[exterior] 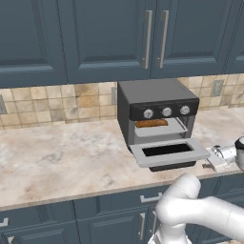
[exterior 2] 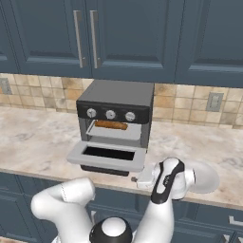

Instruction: Pull the toaster oven rack outwards. Pick up the baguette from the plate and place it on the toaster oven rack. Close the toaster oven door fully and set the temperature to the lowest setting.

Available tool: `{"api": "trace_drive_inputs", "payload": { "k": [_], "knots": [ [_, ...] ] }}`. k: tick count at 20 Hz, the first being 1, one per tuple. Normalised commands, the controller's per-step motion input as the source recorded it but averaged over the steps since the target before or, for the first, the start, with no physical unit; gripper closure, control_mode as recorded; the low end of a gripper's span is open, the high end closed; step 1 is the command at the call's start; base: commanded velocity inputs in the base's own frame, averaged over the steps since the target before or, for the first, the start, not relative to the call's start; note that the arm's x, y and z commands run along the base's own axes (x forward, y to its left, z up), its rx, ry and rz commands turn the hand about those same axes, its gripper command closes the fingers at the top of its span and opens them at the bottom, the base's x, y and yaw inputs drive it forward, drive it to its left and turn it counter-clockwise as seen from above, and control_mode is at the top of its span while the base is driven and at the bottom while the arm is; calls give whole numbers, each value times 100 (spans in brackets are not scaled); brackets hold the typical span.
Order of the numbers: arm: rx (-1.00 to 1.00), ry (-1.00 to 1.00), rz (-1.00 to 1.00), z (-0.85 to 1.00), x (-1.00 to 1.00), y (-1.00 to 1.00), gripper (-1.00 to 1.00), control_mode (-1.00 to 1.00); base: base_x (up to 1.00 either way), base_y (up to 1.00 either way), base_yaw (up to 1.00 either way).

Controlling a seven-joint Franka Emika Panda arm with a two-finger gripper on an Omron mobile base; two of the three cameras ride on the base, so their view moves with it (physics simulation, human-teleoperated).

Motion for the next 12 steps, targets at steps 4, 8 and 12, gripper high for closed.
{"api": "trace_drive_inputs", "payload": {
  "k": [4,8,12],
  "knots": [
    [0,0,-9,74,7,25,-100,-100,0,0,0],
    [-1,0,-13,84,4,29,-100,-100,0,0,0],
    [-3,0,-17,82,7,42,-100,-100,0,0,0]
  ]
}}
